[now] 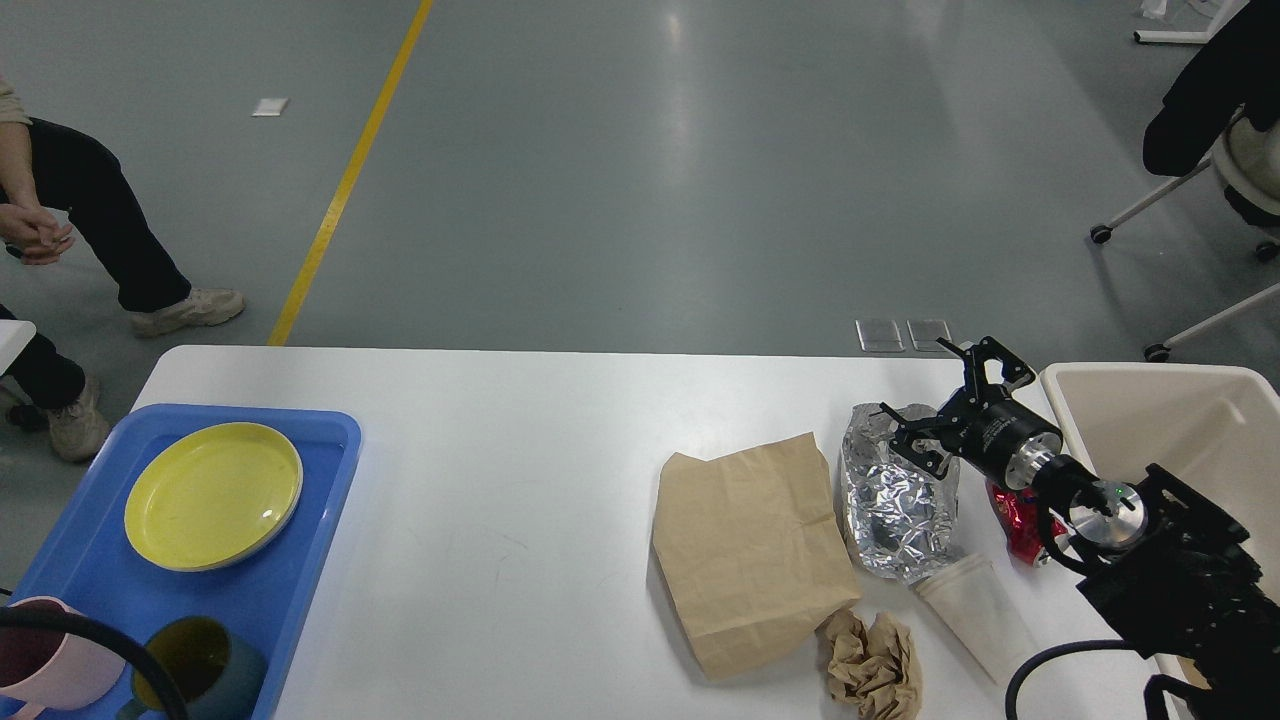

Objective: Tidy desktop

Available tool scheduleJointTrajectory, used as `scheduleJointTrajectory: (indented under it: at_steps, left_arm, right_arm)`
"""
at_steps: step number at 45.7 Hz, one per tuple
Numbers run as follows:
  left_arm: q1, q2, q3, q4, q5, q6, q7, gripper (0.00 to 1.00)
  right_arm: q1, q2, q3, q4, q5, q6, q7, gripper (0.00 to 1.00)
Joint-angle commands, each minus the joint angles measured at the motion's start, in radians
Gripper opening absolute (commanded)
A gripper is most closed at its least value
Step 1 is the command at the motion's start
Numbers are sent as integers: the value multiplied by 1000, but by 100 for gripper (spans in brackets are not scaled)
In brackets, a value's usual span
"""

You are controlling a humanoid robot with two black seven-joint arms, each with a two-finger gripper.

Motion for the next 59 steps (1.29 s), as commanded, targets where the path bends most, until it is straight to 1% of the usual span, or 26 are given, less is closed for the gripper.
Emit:
scheduleJointTrajectory:
  at_steps: [1,5,10,14,19,25,29,35,40,44,50,59]
  left_arm:
    - [56,18,-15,3,-3,6,8,97]
    - [135,6,-59,8,-31,17,9,97]
    - [224,-42,-257,8,-126,40,8,97]
    - [286,-88,-389,8,-135,68,9,97]
    - [344,-144,-490,8,-150,83,9,97]
    - [407,-224,-683,8,-170,88,8,97]
    - [456,-264,-762,8,-170,89,8,97]
    - [496,-332,-832,8,-184,98,5,97]
    - [573,-379,-929,8,-195,105,3,97]
    - [622,-401,-974,8,-195,112,3,97]
    - [674,-398,-963,8,-189,141,3,97]
    - [726,-387,-957,8,-183,155,6,97]
  right_arm:
    - [0,0,0,0,0,0,0,100]
    - [0,0,0,0,0,0,0,100]
    - [0,0,0,0,0,0,0,100]
    - [0,0,0,0,0,0,0,100]
    - [1,-1,0,0,0,0,0,100]
    - [0,0,0,0,0,0,0,100]
    - [0,0,0,0,0,0,0,100]
    - [0,0,0,0,0,0,0,100]
    - [0,0,0,0,0,0,0,100]
    - [0,0,0,0,0,0,0,100]
    - [1,0,0,0,0,0,0,100]
    - [1,0,0,0,0,0,0,100]
